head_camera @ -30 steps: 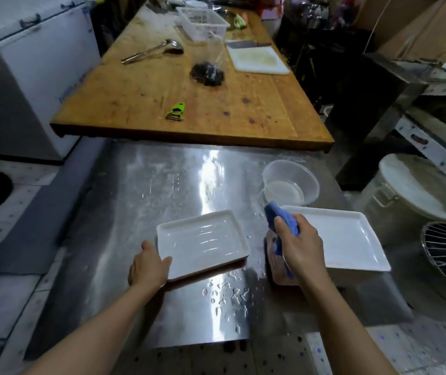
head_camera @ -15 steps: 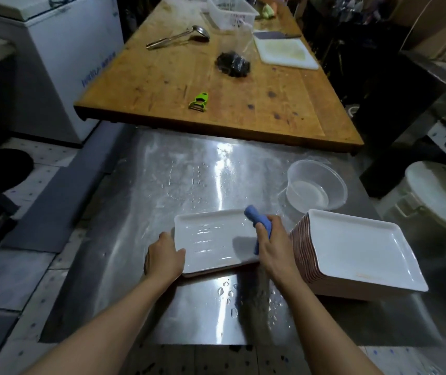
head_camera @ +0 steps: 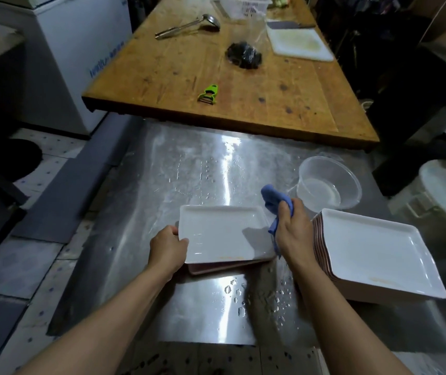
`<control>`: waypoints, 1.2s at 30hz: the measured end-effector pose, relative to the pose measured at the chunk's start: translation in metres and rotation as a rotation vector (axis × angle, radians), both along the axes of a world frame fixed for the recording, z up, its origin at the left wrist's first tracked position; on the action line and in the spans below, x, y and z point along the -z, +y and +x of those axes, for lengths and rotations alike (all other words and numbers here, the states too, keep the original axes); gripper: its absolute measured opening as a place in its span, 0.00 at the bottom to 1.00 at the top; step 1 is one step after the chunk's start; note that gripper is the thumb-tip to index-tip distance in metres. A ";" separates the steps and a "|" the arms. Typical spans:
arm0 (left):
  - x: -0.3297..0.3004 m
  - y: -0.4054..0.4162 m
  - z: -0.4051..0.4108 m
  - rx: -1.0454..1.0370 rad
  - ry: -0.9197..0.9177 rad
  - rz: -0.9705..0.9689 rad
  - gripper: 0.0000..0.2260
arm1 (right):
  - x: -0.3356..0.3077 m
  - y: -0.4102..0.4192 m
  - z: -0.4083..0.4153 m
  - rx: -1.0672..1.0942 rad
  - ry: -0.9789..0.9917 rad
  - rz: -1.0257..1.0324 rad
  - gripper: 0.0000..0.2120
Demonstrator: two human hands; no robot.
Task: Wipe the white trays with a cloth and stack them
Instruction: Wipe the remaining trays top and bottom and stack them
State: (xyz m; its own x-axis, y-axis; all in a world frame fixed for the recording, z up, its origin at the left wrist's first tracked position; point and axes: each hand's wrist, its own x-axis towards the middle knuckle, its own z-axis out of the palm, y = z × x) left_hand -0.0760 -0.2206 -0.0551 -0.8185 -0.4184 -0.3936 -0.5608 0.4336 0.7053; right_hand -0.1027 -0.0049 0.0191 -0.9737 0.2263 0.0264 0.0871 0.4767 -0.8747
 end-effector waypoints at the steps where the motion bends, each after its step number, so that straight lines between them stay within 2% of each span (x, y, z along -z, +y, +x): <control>1: -0.003 0.001 -0.001 0.002 0.007 -0.002 0.07 | -0.007 0.003 -0.003 0.017 0.017 -0.005 0.07; 7: -0.031 0.011 -0.019 0.004 0.079 -0.015 0.07 | -0.044 0.035 -0.024 0.140 0.068 0.003 0.06; 12: -0.058 0.028 -0.047 -0.051 0.151 0.142 0.09 | -0.060 0.064 -0.033 0.220 0.096 -0.022 0.08; 18: -0.094 0.068 -0.087 -0.010 0.255 0.126 0.05 | -0.072 0.102 -0.036 0.330 0.083 -0.093 0.09; 27: -0.138 0.145 -0.129 0.158 0.415 -0.028 0.10 | -0.086 0.162 -0.033 0.412 0.118 -0.093 0.10; 36: -0.151 0.192 -0.135 0.352 0.630 -0.440 0.12 | -0.080 0.193 -0.038 0.426 0.082 -0.099 0.10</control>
